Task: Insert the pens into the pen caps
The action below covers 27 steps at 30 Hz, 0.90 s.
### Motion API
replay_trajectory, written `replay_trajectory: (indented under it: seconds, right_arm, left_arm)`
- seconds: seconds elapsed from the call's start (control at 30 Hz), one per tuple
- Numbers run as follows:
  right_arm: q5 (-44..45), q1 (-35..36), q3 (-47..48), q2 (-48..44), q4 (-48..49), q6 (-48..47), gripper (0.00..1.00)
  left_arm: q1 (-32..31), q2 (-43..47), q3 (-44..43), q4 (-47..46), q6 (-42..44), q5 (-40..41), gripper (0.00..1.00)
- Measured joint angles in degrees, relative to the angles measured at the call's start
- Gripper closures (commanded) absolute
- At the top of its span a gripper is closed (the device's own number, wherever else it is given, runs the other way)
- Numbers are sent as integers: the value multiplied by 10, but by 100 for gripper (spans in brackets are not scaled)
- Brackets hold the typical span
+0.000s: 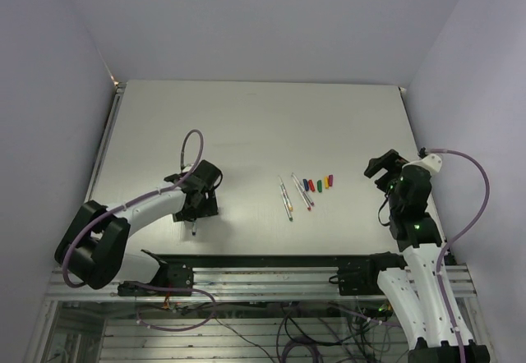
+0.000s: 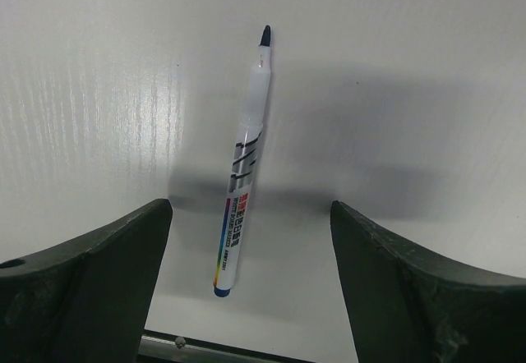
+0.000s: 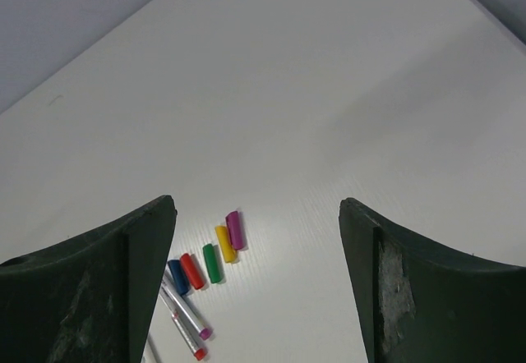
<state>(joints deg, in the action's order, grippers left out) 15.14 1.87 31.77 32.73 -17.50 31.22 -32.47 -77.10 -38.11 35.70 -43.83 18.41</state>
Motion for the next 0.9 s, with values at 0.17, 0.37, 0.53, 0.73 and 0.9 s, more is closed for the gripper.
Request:
replay_trajectory:
  seconds: [0.17, 0.37, 0.53, 0.73, 0.9]
  right_arm:
    - [-4, 0, 0, 14, 0, -2, 19]
    - [-4, 0, 0, 15, -2, -2, 19]
    - [-3, 0, 2, 14, -10, -2, 19]
    - [-2, 0, 6, 6, -13, -2, 19]
    - [-1, 0, 12, 6, -21, -2, 19]
  left_arm:
    - [0, -8, 0, -14, 0, -2, 20]
    - [0, -17, 0, -41, 3, -17, 36]
    - [0, -15, 5, -49, 10, -19, 63]
    - [2, -3, 19, -61, 19, -15, 78]
    - [2, -8, 21, -68, 23, -17, 88]
